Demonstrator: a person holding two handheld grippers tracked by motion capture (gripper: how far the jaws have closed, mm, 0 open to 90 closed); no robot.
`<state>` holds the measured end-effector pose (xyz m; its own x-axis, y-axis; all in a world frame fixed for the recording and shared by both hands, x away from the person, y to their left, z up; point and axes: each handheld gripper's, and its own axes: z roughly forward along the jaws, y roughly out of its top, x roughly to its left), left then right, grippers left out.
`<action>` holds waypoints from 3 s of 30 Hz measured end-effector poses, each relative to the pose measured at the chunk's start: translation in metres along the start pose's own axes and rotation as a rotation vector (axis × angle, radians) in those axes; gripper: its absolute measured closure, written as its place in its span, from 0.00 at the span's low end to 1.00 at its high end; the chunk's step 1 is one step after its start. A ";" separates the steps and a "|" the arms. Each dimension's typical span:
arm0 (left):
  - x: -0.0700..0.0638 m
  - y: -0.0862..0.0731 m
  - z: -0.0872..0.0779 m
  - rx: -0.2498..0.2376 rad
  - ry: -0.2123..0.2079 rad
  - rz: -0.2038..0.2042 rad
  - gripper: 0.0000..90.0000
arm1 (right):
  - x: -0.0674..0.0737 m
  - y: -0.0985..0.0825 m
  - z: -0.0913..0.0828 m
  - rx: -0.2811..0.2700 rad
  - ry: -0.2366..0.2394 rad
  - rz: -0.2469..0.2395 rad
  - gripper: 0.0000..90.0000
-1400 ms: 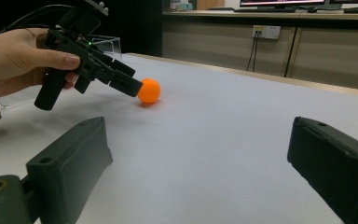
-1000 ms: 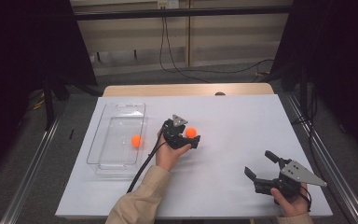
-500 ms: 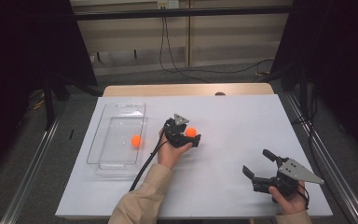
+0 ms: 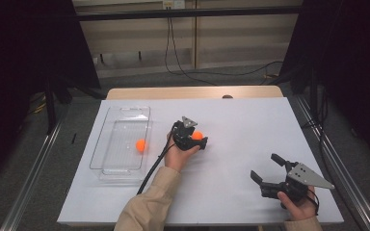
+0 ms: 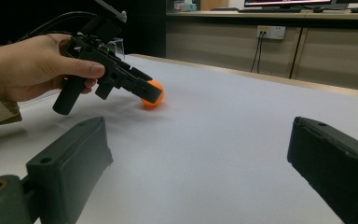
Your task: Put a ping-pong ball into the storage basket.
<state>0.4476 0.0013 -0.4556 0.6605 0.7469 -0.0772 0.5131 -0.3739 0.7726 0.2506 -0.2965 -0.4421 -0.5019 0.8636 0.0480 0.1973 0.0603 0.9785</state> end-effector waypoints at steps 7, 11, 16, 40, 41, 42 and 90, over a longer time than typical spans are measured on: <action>0.002 -0.001 0.003 0.010 0.004 0.009 0.33 | -0.001 0.000 0.000 0.000 0.002 0.005 0.05; 0.003 -0.002 0.004 0.016 -0.001 0.010 0.37 | -0.001 -0.001 0.001 0.001 0.004 0.006 0.05; 0.004 -0.002 0.005 0.026 -0.009 0.014 0.41 | -0.001 -0.001 0.001 0.001 0.002 0.008 0.05; 0.006 -0.003 0.008 0.031 -0.033 -0.029 0.56 | -0.002 -0.001 0.000 0.002 0.000 0.008 0.05; 0.006 -0.003 0.008 0.030 -0.034 -0.031 0.56 | -0.002 -0.001 -0.001 0.000 -0.001 0.009 0.05; 0.006 -0.003 0.008 0.030 -0.033 -0.031 0.56 | -0.002 -0.001 -0.001 -0.001 -0.001 0.010 0.05; 0.007 0.011 -0.034 0.073 -0.105 -0.050 0.57 | -0.002 -0.003 -0.006 0.008 -0.014 0.002 0.05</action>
<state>0.4390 0.0208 -0.4264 0.6847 0.7054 -0.1833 0.5828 -0.3790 0.7188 0.2462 -0.3010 -0.4440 -0.4892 0.8709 0.0472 0.2051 0.0622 0.9768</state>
